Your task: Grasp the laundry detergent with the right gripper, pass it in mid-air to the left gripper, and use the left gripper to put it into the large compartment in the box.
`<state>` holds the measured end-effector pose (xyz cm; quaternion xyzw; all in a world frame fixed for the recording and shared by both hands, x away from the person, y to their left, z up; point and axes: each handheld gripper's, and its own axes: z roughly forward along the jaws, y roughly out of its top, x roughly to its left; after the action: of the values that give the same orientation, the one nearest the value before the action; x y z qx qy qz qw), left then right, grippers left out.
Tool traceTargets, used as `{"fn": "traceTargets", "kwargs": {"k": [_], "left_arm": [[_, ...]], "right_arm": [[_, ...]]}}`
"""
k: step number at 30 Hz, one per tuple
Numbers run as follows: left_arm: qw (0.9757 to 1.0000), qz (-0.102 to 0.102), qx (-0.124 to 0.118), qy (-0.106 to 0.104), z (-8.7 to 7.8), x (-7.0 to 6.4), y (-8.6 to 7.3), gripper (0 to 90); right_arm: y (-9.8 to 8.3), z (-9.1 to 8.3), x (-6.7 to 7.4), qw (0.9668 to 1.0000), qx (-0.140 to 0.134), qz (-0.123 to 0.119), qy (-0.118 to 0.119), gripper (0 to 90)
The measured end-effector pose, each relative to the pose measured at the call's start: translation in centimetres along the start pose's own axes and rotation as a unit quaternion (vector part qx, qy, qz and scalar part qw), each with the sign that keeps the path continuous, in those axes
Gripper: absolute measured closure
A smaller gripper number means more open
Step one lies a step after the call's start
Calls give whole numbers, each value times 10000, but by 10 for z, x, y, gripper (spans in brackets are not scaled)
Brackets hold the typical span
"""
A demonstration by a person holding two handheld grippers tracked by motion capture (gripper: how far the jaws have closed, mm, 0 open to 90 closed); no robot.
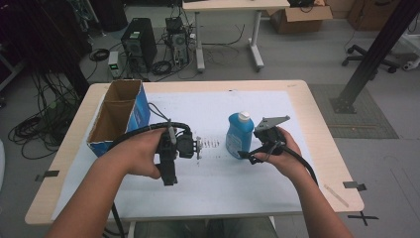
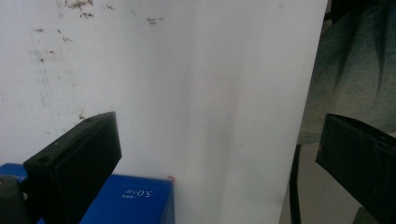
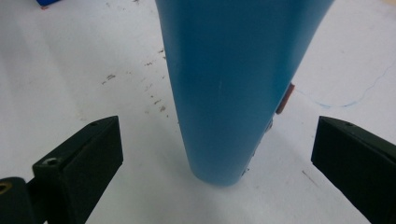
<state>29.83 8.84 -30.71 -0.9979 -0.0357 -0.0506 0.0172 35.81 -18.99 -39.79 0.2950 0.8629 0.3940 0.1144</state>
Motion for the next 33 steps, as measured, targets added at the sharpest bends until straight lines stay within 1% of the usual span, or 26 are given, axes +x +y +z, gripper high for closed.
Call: {"fn": "traceTargets", "kwargs": {"k": [1, 4, 7, 10, 11, 14, 15, 16, 17, 18, 19, 27, 29, 30, 33], "left_arm": [[10000, -6, -9, 5, 0, -1, 0, 2], [10000, 2, -2, 1, 0, -1, 0, 2], [10000, 10, 7, 2, 0, -2, 1, 2], [10000, 13, 14, -1, 0, -3, 2, 2], [10000, 18, 20, 1, 0, -3, 2, 2], [10000, 11, 3, 9, 0, -3, 2, 2], [10000, 37, 18, 17, -1, -3, 3, 2], [10000, 37, 18, 17, -1, -3, 3, 2], [10000, 24, -16, 21, -1, -3, 3, 2], [10000, 24, -16, 21, -1, -3, 3, 2], [10000, 31, 7, 7, -1, -3, 4, 2], [10000, 65, 25, 8, -1, -4, 6, 2], [10000, 70, 11, 16, -1, -4, 6, 2], [10000, 70, 11, 16, -1, -4, 6, 2], [10000, 57, 19, 5, -1, -5, 7, 2]], "right_arm": [[0, 1, 0, 10000, -85, 15, -21, 21], [-1, 3, 1, 9999, -147, 68, -40, 20], [-1, 7, 2, 9994, -298, 109, -124, 19], [-1, 8, 2, 9991, -369, 138, -157, 18], [-2, 10, 2, 9987, -446, 186, -159, 17], [-2, 12, 2, 9984, -492, 239, -172, 15], [-2, 15, 3, 9980, -522, 258, -243, 15], [-2, 15, 3, 9980, -522, 258, -243, 15], [-3, 17, 3, 9974, -598, 291, -264, 15], [-3, 17, 3, 9974, -598, 291, -264, 15], [-3, 19, 3, 9968, -670, 347, -258, 15], [-5, 23, 4, 9950, -831, 434, -331, 14], [-5, 25, 5, 9939, -903, 485, -400, 12], [-5, 25, 5, 9939, -903, 485, -400, 12], [-5, 28, 5, 9925, -989, 557, -461, 12]]}}
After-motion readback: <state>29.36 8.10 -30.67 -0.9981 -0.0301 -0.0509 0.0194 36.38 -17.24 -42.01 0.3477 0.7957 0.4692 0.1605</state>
